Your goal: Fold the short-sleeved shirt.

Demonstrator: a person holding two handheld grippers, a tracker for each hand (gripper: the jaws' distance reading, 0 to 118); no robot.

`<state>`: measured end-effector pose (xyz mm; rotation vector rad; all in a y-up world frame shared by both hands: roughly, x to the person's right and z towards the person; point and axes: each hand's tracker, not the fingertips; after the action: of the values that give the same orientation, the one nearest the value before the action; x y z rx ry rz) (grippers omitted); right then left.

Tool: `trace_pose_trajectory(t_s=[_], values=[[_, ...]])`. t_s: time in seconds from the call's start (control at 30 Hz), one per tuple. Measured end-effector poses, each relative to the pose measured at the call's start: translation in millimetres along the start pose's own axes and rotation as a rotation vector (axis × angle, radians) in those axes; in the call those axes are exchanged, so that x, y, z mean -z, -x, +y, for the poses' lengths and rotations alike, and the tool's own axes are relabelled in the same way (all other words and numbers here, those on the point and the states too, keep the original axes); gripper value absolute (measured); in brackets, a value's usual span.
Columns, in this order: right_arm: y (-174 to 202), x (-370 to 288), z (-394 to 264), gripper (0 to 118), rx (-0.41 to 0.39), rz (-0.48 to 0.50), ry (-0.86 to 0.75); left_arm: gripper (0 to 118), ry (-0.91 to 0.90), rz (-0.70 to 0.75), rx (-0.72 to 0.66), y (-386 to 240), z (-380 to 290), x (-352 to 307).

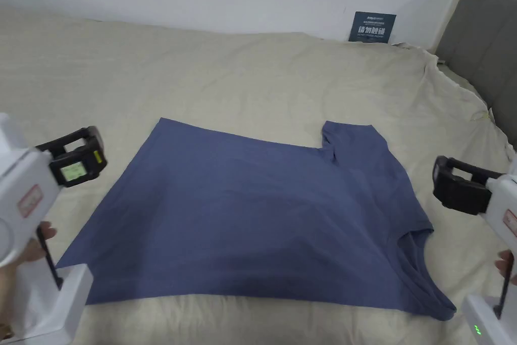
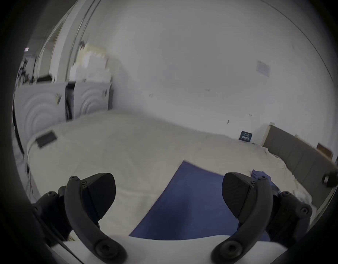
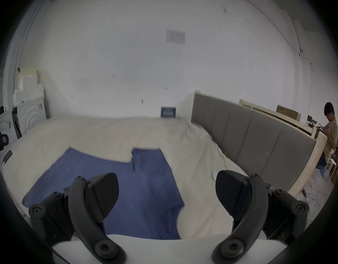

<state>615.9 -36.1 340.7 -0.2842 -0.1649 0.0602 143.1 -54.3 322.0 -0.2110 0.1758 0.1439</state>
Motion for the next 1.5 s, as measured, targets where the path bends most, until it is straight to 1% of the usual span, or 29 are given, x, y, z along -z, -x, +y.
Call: trace_pose_trajectory(t_s=[0.07,0.13,0.17,0.2,0.23,0.27,0.33,0.4,0.43,0.47,0.5,0.73,0.9,1.07,1.13,1.2,1.23,1.27,1.3,1.33,1.4,1.43,1.47,1.5], values=[[10.4,-4.3,-0.3,105,0.016,0.017,-0.045,113,-0.045,-0.027,0.110,-22.3,-4.6,-0.7],[18.8,-7.4,-5.0,102,0.019,0.031,-0.061,104,-0.072,-0.062,0.185,-40.8,-9.8,-4.4],[22.0,-9.5,-7.8,96,0.022,0.039,-0.072,96,-0.068,-0.088,0.198,-45.8,-14.6,-4.0],[25.3,-12.3,-10.9,94,0.023,0.043,-0.080,92,-0.064,-0.110,0.195,-51.3,-17.5,-5.9],[27.8,-14.0,-13.9,94,0.024,0.049,-0.084,92,-0.066,-0.125,0.180,-54.9,-20.5,-7.3],[29.7,-15.7,-16.7,84,0.025,0.055,-0.087,81,-0.059,-0.140,0.168,-57.2,-23.8,-7.4],[32.6,-18.7,-21.2,44,0.036,0.066,-0.081,51,-0.048,-0.154,0.160,-60.6,-30.0,-7.4],[30.9,-16.8,-27.4,14,0.044,0.072,-0.074,20,-0.044,-0.156,0.173,-65.1,-35.0,-9.5],[31.7,-17.3,-29.3,6,0.049,0.072,-0.075,10,-0.040,-0.157,0.189,-64.2,-38.1,-6.8],[31.9,-17.4,-30.3,3,0.045,0.066,-0.075,1,-0.038,-0.158,0.204,-65.3,-39.7,-7.4],[32.4,-16.7,-31.2,0,0.041,0.059,-0.073,0,-0.038,-0.159,0.209,-65.8,-40.7,-8.8],[29.6,-12.3,-36.6,0,0.067,0.050,-0.055,0,-0.011,-0.160,0.147,-59.8,-42.1,-4.9],[30.6,-7.0,-36.8,0,0.066,0.051,-0.056,0,0.000,-0.158,0.155,-59.1,-40.1,5.9],[32.3,4.0,-33.4,0,0.071,0.059,-0.046,0,0.027,-0.166,0.156,-61.4,-22.2,46.2],[31.8,11.0,-32.1,0,0.064,0.060,-0.043,0,0.073,-0.181,0.148,-66.7,-8.3,70.2],[32.6,17.3,-30.5,0,0.053,0.066,-0.042,4,0.142,-0.164,0.175,-71.1,3.8,99.2],[33.2,20.8,-30.0,0,0.051,0.059,-0.041,4,0.160,-0.162,0.170,-74.3,11.8,110.8],[33.0,24.7,-29.5,0,0.050,0.058,-0.039,12,0.171,-0.173,0.154,-74.7,17.8,124.4],[32.5,29.0,-29.2,0,0.050,0.059,-0.036,29,0.199,-0.187,0.137,-75.5,23.6,138.8],[33.5,32.1,-28.3,0,0.052,0.059,-0.031,51,0.221,-0.193,0.122,-77.0,28.9,154.1],[33.5,40.9,-27.9,0,0.052,0.061,-0.021,98,0.298,-0.201,0.115,-81.2,38.8,184.1],[33.7,45.2,-27.8,0,0.052,0.062,-0.016,107,0.327,-0.194,0.107,-82.8,41.2,201.1],[34.3,49.2,-27.8,0,0.049,0.064,-0.010,110,0.363,-0.184,0.101,-83.6,42.0,217.5],[34.8,53.2,-28.1,0,0.046,0.066,-0.005,110,0.396,-0.173,0.088,-83.7,42.5,232.3]])
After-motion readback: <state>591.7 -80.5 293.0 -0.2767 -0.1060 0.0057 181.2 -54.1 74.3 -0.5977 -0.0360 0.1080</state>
